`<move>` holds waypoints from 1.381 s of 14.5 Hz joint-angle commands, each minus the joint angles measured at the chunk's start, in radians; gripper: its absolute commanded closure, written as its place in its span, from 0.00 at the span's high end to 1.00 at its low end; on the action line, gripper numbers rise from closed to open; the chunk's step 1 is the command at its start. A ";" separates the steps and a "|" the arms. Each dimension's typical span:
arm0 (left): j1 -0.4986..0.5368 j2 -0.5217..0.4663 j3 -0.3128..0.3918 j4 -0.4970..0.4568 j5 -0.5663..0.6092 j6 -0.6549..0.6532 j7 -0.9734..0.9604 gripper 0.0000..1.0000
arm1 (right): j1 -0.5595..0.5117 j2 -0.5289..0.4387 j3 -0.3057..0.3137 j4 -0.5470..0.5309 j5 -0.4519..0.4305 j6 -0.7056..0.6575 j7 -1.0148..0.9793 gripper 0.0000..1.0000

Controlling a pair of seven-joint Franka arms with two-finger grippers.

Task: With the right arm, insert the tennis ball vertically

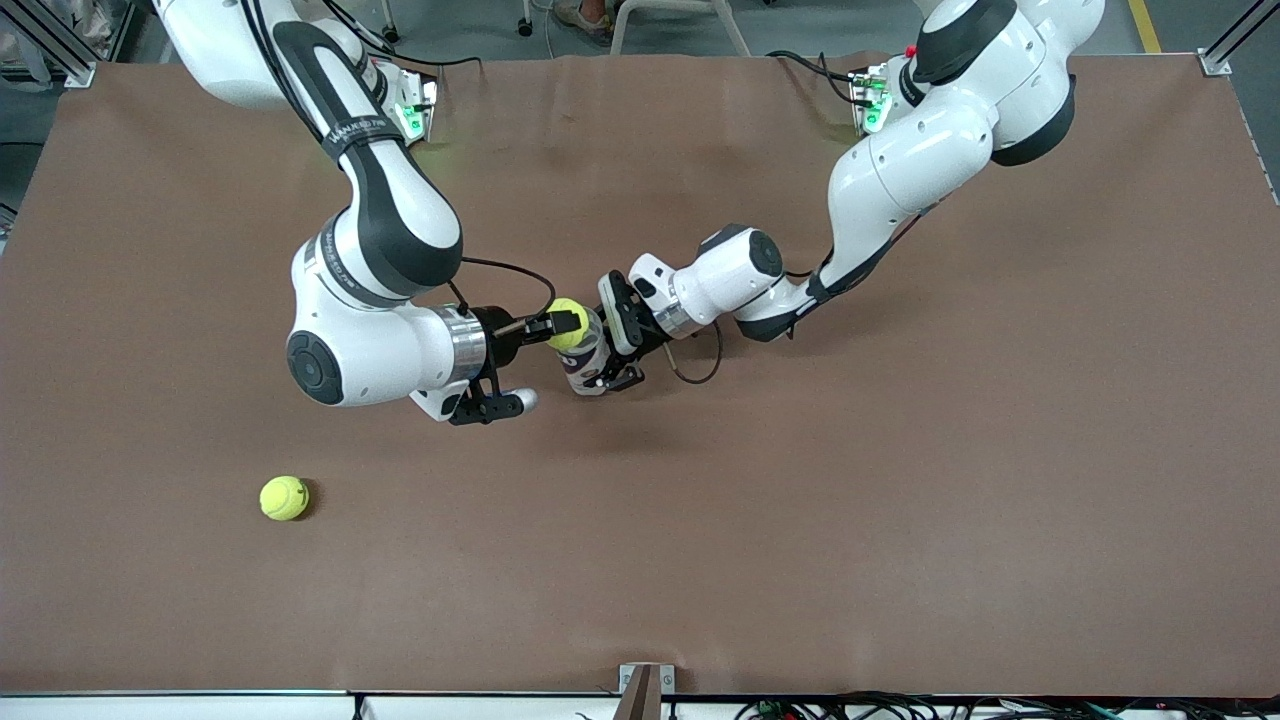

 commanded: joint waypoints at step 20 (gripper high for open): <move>-0.016 0.001 0.023 0.000 0.015 0.004 -0.014 0.80 | -0.422 0.156 -0.023 0.016 -0.603 0.452 -0.193 1.00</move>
